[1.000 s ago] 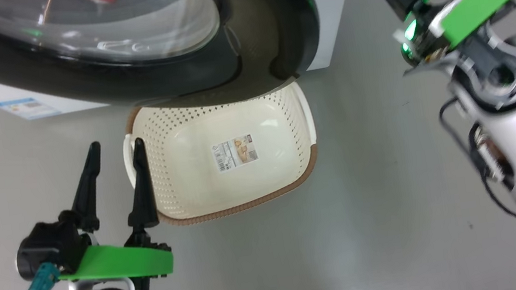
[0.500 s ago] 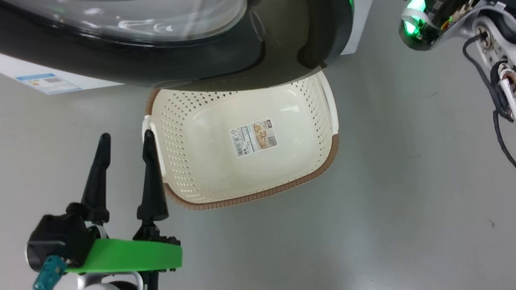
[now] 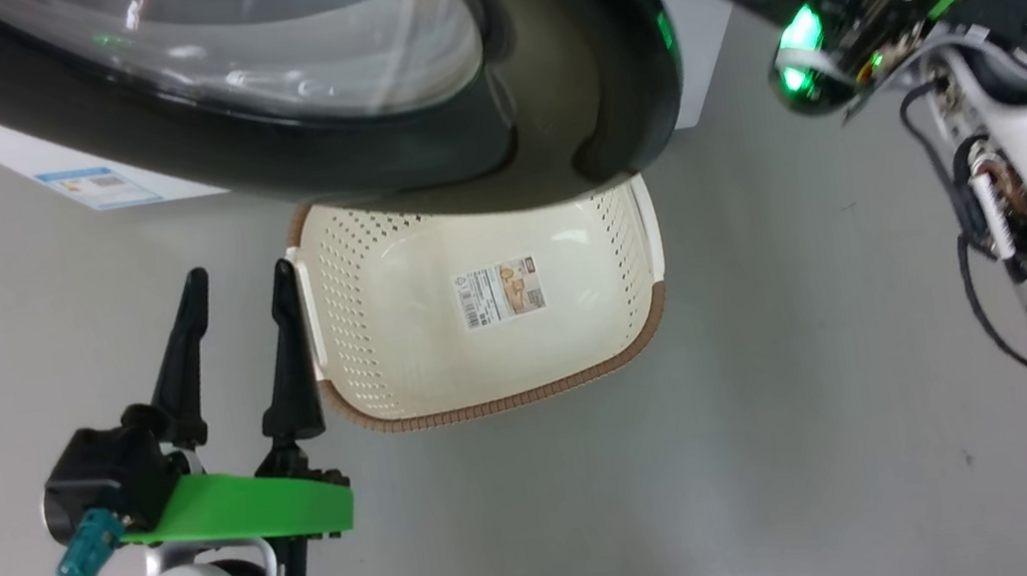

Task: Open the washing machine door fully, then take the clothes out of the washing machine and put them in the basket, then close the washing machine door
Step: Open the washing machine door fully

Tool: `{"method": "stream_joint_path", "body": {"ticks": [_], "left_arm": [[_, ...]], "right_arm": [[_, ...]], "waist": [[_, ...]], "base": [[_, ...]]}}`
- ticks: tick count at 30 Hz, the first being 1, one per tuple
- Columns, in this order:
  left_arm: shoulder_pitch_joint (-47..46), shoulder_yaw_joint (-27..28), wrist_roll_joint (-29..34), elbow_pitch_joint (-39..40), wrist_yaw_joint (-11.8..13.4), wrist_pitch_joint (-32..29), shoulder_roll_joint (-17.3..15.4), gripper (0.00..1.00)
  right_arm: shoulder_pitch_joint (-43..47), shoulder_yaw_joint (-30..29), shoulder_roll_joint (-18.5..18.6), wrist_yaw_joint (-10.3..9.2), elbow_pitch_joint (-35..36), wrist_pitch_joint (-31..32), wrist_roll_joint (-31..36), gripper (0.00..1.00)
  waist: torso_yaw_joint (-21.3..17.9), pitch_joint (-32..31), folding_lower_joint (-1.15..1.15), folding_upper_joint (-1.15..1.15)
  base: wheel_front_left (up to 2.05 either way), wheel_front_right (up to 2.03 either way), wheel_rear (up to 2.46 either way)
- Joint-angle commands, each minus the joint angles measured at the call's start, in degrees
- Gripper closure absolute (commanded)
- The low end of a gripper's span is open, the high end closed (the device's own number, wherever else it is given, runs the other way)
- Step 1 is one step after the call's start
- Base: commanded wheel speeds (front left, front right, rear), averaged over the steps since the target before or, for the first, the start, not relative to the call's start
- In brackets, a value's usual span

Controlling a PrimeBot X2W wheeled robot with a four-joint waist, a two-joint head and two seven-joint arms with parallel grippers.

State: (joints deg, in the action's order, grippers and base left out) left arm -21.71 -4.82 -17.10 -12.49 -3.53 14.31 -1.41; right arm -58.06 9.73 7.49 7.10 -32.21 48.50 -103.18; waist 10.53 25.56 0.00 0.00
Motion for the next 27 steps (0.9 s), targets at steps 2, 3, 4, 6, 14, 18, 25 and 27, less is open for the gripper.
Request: {"method": "stream_joint_path", "body": {"ticks": [2,3,4,6,14,18,25,27], "left_arm": [[0.4,2.1,1.1,0.9,-0.2,0.7,-1.5,0.00],[0.5,2.1,1.2,0.8,-0.3,0.7,-1.5,0.00],[0.5,2.1,1.2,0.8,-0.3,0.7,-1.5,0.00],[0.7,2.1,1.3,0.7,-0.4,0.7,-1.5,0.00],[1.5,2.1,1.2,0.4,-0.1,0.7,-1.5,0.00],[2.1,2.4,1.0,0.3,-0.1,0.7,-1.5,0.00],[3.6,2.9,0.8,-0.1,0.0,0.7,-1.5,0.00],[3.9,2.9,0.8,-0.3,0.0,0.7,-1.5,0.00]], "right_arm": [[2.7,0.5,-2.2,0.39,2.6,1.6,1.5,1.00],[3.1,0.6,-2.4,0.39,2.8,1.9,1.9,1.00],[3.1,0.6,-2.4,0.39,2.8,1.9,1.9,1.00],[4.1,0.6,-2.8,0.39,3.1,2.4,2.5,1.00],[8.1,1.2,-3.7,0.39,4.3,4.2,5.0,1.00],[9.9,1.0,-4.0,0.39,4.9,4.5,5.7,1.00],[13.7,1.5,-4.3,0.39,5.9,5.0,6.3,1.00],[14.8,1.9,-4.4,0.39,6.1,4.9,6.5,1.00]], "waist": [[-0.6,-1.4,0.00,0.00],[-0.7,-1.7,0.00,0.00],[-0.7,-1.7,0.00,0.00],[-0.7,-2.5,0.00,0.00],[0.1,-5.7,0.00,0.00],[0.9,-7.3,0.00,0.00],[2.3,-10.4,0.00,0.00],[2.8,-11.1,0.00,0.00]], "base": [[0.00,0.00,0.00],[0.00,0.00,0.00],[0.00,0.00,0.00],[0.00,0.00,0.00],[0.00,0.00,0.00],[0.00,0.00,0.00],[0.00,0.00,0.00],[0.00,0.00,0.00]]}}
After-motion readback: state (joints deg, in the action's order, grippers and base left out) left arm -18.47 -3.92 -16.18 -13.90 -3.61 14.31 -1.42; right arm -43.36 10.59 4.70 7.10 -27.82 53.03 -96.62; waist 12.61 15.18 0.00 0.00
